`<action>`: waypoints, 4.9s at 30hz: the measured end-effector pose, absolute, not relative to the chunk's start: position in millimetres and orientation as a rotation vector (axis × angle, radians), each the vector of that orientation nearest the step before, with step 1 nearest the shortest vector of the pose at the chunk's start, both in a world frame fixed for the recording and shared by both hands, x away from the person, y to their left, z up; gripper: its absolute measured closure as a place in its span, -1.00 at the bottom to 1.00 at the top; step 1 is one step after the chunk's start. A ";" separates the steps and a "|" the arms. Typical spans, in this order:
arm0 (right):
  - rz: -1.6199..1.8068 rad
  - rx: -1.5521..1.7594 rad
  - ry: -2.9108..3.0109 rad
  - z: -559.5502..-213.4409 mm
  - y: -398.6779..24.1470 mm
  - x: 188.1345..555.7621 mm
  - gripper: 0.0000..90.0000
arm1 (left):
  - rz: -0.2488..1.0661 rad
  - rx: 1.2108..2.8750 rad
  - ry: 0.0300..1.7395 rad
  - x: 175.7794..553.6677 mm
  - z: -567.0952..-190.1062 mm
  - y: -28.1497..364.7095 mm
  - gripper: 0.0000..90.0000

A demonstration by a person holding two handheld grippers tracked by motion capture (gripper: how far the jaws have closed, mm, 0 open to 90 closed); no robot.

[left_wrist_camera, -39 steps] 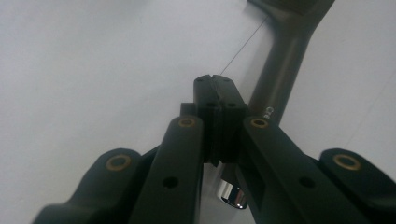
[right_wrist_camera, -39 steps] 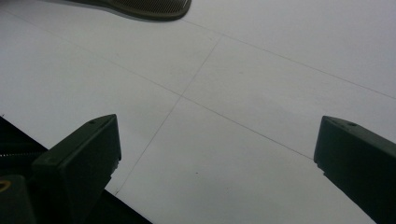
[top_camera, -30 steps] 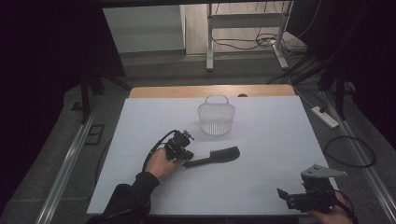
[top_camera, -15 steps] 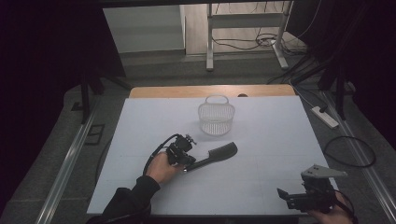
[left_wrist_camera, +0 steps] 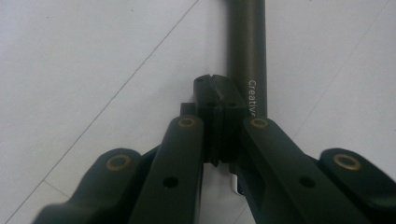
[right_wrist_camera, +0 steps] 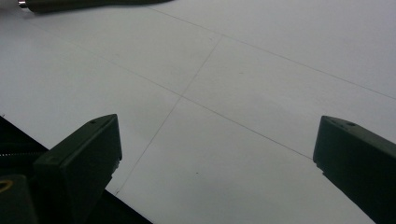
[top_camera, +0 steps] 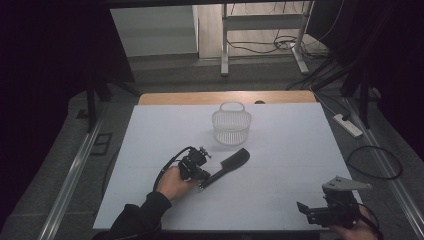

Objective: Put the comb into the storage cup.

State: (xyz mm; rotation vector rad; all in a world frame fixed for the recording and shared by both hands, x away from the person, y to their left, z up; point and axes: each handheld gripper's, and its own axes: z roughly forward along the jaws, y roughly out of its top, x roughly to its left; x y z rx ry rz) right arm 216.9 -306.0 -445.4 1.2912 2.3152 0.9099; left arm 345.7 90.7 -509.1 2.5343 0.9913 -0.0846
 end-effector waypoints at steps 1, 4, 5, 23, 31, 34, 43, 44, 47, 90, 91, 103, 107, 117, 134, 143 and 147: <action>0.911 1.290 2.315 -445.4 -306.0 216.9 -0.97 | -0.081 2.529 0.995 346.0 -508.0 91.5 0.98; 0.910 1.292 2.316 -445.5 -306.1 217.0 -0.97 | -0.055 2.493 1.013 346.0 -499.3 96.7 0.93; 0.910 1.292 2.316 -445.5 -306.1 217.0 -0.97 | -0.055 2.493 1.013 346.0 -499.3 96.7 0.91; 0.912 1.289 2.315 -445.3 -306.0 216.8 -0.97 | -0.022 2.459 1.041 331.8 -479.4 107.1 0.34; 0.910 1.287 2.319 -445.4 -305.7 216.9 -0.97 | 0.005 2.430 1.022 329.6 -475.5 103.5 -0.39; 0.911 1.287 2.319 -445.4 -305.8 217.0 -0.97 | -0.022 2.423 1.019 330.4 -475.0 103.2 -0.57; 0.902 1.291 2.326 -445.8 -305.2 217.4 -0.97 | -0.010 2.444 0.999 332.0 -469.9 94.1 -1.00; 0.902 1.291 2.326 -445.8 -305.2 217.4 -0.97 | -0.010 2.444 0.999 332.0 -469.9 94.1 -1.00; 0.901 1.291 2.327 -445.9 -305.2 217.5 -0.97 | 0.004 2.462 0.986 331.6 -470.5 90.1 -1.00; 0.898 1.287 2.336 -446.1 -304.6 217.8 -0.97 | 0.071 2.707 0.936 322.3 -513.9 60.0 -0.81; 0.898 1.288 2.336 -446.1 -304.6 217.8 -0.97 | 0.070 2.710 0.927 321.5 -512.8 59.6 -0.72; 0.895 1.285 2.339 -446.2 -304.3 217.9 -0.97 | 0.088 2.670 0.950 321.6 -505.2 66.3 0.41; 0.895 1.284 2.339 -446.3 -304.3 217.9 -0.97 | 0.084 2.672 0.931 321.5 -505.3 66.5 0.61; 0.895 1.282 2.341 -446.2 -304.3 217.9 -0.96 | 0.048 2.640 0.917 324.4 -505.2 72.2 0.62; 0.892 1.273 2.338 -446.1 -303.7 217.3 -0.97 | 0.016 2.536 0.851 319.8 -490.0 76.6 0.62; 0.918 1.225 2.349 -445.0 -302.9 214.7 -1.00 | 0.052 2.466 0.823 311.8 -477.0 82.1 0.62; 0.929 1.216 2.354 -444.4 -303.1 214.3 -1.00 | 0.047 2.440 0.812 308.1 -472.2 85.7 0.62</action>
